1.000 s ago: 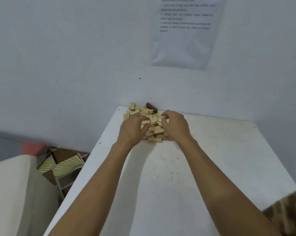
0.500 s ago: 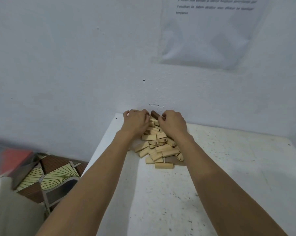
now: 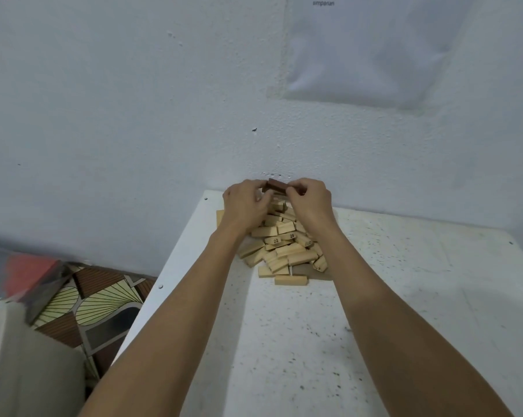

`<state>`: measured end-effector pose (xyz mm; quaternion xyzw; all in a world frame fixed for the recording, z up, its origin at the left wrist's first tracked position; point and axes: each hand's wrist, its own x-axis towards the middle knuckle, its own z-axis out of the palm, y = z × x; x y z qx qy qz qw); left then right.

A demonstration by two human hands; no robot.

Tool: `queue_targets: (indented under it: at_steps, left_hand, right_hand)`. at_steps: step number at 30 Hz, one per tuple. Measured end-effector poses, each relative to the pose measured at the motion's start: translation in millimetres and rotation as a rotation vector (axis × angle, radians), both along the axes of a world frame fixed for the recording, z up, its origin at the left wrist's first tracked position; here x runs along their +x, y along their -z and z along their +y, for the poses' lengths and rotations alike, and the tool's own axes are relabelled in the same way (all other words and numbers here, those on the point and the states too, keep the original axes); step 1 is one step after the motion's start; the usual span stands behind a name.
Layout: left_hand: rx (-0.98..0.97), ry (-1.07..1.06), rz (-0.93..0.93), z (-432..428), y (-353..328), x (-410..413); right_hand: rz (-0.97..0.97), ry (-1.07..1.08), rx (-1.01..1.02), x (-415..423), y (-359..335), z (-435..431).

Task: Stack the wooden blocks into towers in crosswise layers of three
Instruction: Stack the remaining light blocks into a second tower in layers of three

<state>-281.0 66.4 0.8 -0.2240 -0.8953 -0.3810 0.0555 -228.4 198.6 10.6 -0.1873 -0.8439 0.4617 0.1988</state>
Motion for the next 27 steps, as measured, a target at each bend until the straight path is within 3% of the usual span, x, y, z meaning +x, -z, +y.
queue_targets:
  at_steps: [6, 11, 18, 20, 25, 27]
  left_hand:
    - [0.434, 0.049, -0.166, -10.4, -16.7, 27.2]
    - [0.499, 0.170, -0.264, -29.1, -25.5, 58.5]
    - [0.626, 0.169, -0.428, -54.7, -11.6, 110.9]
    - [0.658, 0.108, -0.456, -61.6, -4.7, 124.2]
    - [0.661, 0.024, -0.475, -74.6, 2.9, 146.3]
    - [0.648, 0.013, -0.466, -76.1, 2.3, 154.3]
  right_hand:
    - [0.161, -0.010, -0.143, 34.6, -16.5, 0.0]
    - [0.161, -0.095, -0.259, 82.6, -22.4, -1.8]
    - [0.107, -0.201, -0.271, 138.3, -18.6, -11.7]
    - [0.073, -0.162, -0.190, 151.7, -16.2, -10.3]
    - [-0.180, 0.000, 0.318, 179.5, 0.4, 1.8]
    - [-0.236, -0.007, 0.387, 183.7, 9.4, 3.7]
